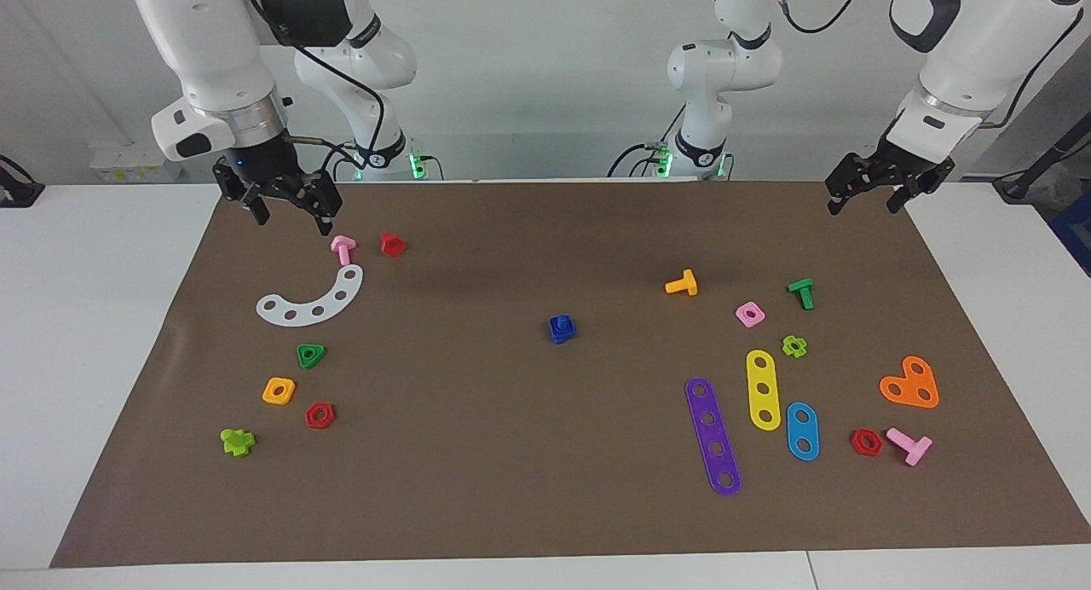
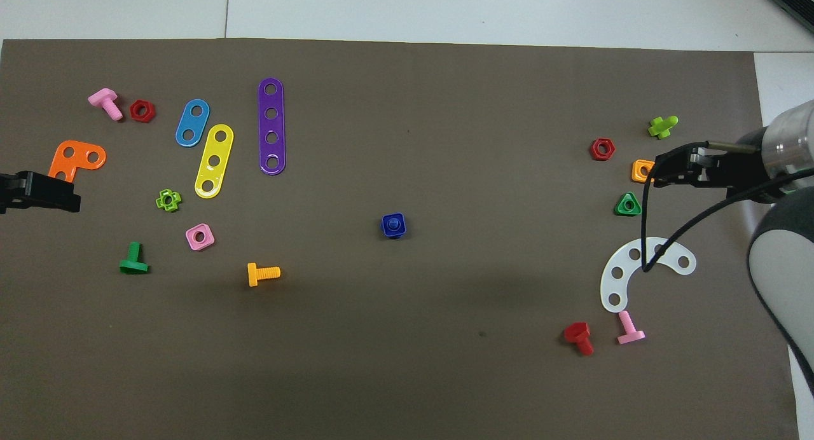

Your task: Unscrew and place screws in storage area

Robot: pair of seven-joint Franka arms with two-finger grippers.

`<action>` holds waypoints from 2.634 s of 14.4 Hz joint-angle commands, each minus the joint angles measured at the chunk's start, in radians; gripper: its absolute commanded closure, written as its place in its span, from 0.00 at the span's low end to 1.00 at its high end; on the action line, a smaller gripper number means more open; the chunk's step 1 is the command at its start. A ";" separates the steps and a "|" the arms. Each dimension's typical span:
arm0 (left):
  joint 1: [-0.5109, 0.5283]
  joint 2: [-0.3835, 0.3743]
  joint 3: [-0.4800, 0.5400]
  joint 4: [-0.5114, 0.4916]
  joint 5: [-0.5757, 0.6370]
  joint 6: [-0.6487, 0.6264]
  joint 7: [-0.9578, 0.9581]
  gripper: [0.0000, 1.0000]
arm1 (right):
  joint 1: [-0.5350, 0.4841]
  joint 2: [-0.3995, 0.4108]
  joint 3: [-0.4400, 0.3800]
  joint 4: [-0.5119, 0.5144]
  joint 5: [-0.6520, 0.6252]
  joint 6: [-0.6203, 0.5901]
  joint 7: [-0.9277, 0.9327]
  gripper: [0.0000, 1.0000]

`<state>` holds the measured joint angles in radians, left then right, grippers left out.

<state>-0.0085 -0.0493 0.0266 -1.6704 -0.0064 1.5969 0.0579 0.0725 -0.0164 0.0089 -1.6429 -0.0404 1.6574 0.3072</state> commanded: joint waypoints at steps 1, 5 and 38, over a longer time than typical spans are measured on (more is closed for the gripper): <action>0.004 -0.017 -0.002 -0.017 0.022 -0.011 -0.003 0.00 | -0.011 -0.011 0.008 -0.002 0.024 -0.015 -0.020 0.00; -0.002 -0.018 -0.004 -0.020 0.022 -0.009 -0.007 0.00 | -0.013 -0.011 0.006 -0.005 0.025 -0.011 -0.017 0.00; -0.636 0.491 -0.014 -0.052 -0.064 0.641 -0.681 0.12 | -0.020 -0.037 0.002 -0.029 0.070 -0.047 -0.131 0.00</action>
<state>-0.6392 0.4460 0.0001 -1.7445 -0.1114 2.2972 -0.6211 0.0697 -0.0280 0.0041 -1.6474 0.0038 1.6116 0.2055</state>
